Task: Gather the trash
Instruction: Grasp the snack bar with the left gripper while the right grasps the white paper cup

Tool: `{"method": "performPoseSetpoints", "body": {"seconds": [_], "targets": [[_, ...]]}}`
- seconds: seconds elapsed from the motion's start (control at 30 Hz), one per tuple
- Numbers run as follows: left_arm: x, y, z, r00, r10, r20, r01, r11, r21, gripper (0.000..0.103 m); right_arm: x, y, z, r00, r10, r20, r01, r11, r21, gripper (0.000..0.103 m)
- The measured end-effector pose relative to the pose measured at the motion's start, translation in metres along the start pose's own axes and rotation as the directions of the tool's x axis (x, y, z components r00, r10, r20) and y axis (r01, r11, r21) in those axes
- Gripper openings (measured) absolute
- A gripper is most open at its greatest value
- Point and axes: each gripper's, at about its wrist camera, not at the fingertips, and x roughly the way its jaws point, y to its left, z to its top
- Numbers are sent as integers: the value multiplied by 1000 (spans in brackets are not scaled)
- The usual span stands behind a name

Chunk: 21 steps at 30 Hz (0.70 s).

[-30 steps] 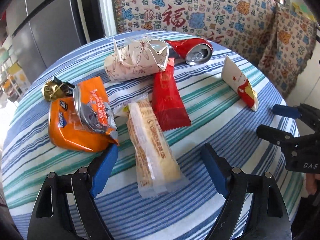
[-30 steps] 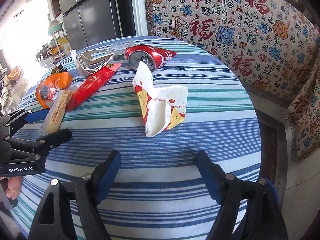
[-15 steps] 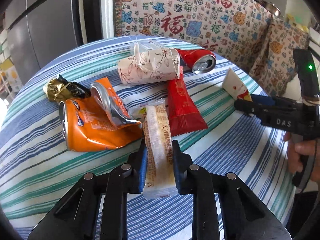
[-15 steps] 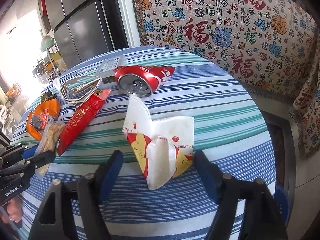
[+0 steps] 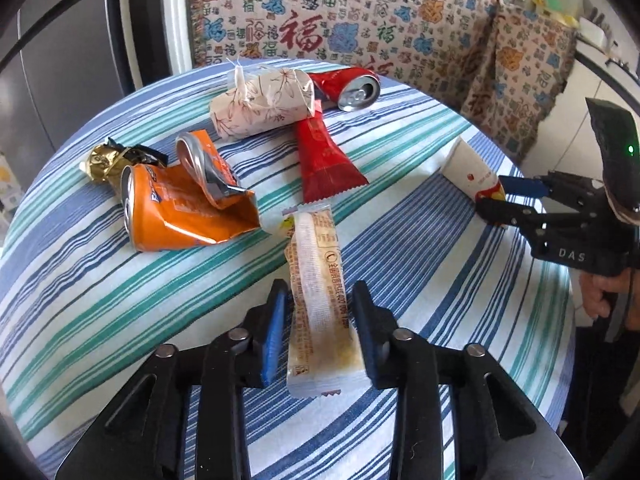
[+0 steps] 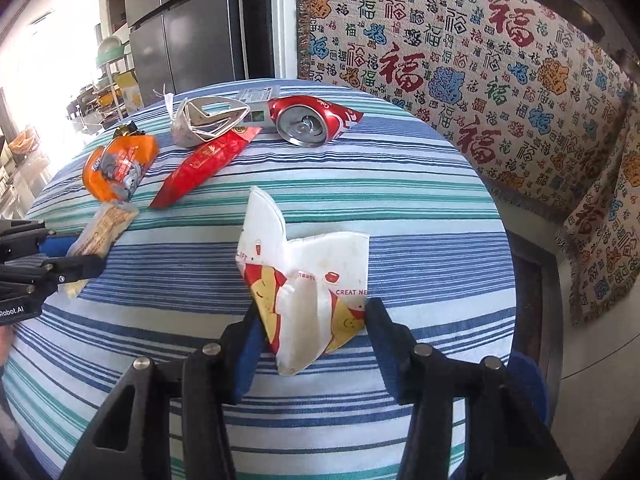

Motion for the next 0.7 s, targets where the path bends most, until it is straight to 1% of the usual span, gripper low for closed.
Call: {"method": "performPoseSetpoints", "body": {"seconds": [0.03, 0.07, 0.1, 0.13, 0.2, 0.27, 0.47, 0.7], "targets": [[0, 0, -1, 1000, 15, 6, -15, 1000, -7, 59, 2, 1, -1, 1000, -5, -1, 5, 1000, 2, 54], [1, 0, -2, 999, 38, 10, -38, 999, -8, 67, 2, 0, -2, 1000, -5, 14, 4, 1000, 12, 55], [4, 0, -3, 998, 59, 12, -59, 998, -1, 68, 3, -1, -3, 1000, -7, 14, 6, 1000, 24, 61], [5, -1, -3, 996, 81, 19, -82, 997, 13, 68, 3, -3, -4, 1000, -3, 21, 3, 999, 41, 62], [7, -1, -3, 995, 103, 15, -103, 995, 19, 72, 5, -6, -4, 1000, 8, 25, -9, 998, 66, 69], [9, 4, -3, 993, 117, 6, -117, 993, -2, 83, 7, -4, -2, 1000, 10, 17, -11, 999, 53, 73], [13, 9, -1, 991, 133, -8, -133, 991, -18, 95, 10, -4, -1, 1000, 22, 5, -22, 999, 48, 79], [15, 8, -1, 989, 146, -16, -147, 989, -20, 99, 12, -4, 0, 1000, 26, -8, -25, 998, 51, 83]]}}
